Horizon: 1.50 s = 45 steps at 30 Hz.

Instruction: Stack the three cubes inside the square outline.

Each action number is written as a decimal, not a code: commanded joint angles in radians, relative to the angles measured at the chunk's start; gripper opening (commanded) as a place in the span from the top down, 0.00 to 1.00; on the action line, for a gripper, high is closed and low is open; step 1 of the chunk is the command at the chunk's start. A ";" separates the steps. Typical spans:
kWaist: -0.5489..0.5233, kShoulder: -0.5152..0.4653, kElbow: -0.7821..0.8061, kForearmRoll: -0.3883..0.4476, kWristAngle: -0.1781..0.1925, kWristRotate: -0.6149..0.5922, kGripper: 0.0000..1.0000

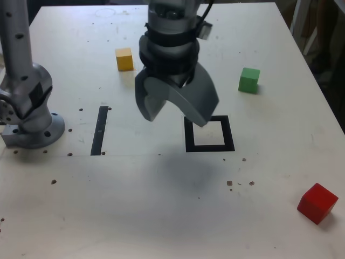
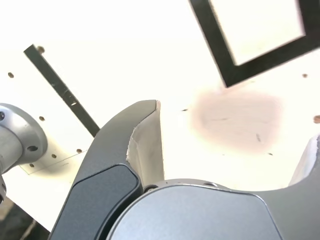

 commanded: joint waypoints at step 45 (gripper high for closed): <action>-0.116 0.560 -0.916 0.247 0.044 0.232 0.01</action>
